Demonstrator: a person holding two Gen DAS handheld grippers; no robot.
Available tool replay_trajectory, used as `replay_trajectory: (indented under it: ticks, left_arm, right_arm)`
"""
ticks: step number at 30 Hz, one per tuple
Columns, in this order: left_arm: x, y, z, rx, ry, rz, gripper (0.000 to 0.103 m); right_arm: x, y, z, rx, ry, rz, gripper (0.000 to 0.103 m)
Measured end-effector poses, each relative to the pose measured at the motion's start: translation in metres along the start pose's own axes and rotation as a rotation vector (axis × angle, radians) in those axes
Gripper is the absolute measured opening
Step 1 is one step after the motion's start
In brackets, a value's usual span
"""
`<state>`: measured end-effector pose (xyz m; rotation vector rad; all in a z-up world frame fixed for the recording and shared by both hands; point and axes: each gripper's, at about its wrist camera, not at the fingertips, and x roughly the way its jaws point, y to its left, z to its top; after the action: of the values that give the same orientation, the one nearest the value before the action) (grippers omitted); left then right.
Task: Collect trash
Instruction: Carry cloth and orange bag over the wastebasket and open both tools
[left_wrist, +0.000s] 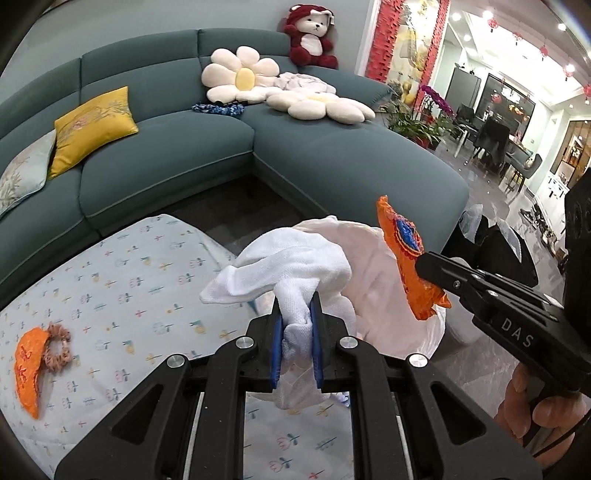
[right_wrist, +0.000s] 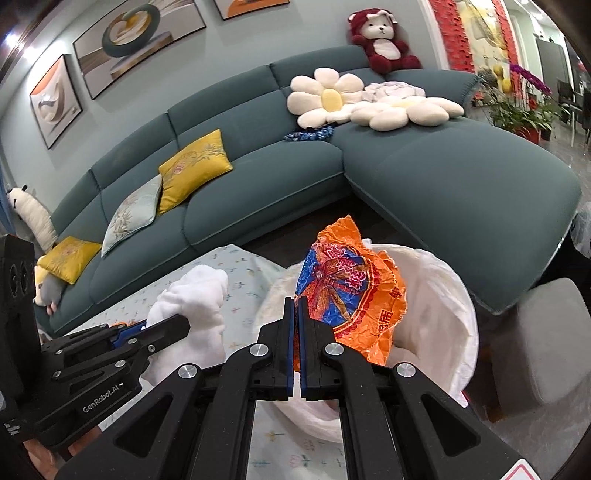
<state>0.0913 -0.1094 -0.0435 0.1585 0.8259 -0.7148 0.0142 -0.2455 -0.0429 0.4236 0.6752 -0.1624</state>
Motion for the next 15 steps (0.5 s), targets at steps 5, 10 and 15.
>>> replay_trajectory:
  ticks: [5, 10, 15]
  left_arm:
    - [0.009, -0.011, 0.000, 0.017, 0.013, -0.009, 0.013]
    - [0.018, -0.022, 0.001, 0.032, 0.028, -0.011, 0.013]
    - [0.023, -0.025, 0.003, 0.034, 0.034, -0.017, 0.013]
  right_arm:
    - [0.002, -0.012, -0.004, 0.017, 0.015, -0.001, 0.002]
    - [0.001, -0.021, -0.006, 0.030, 0.019, 0.000, 0.002]
    - [-0.001, -0.023, -0.007, 0.037, 0.016, 0.001, 0.002]
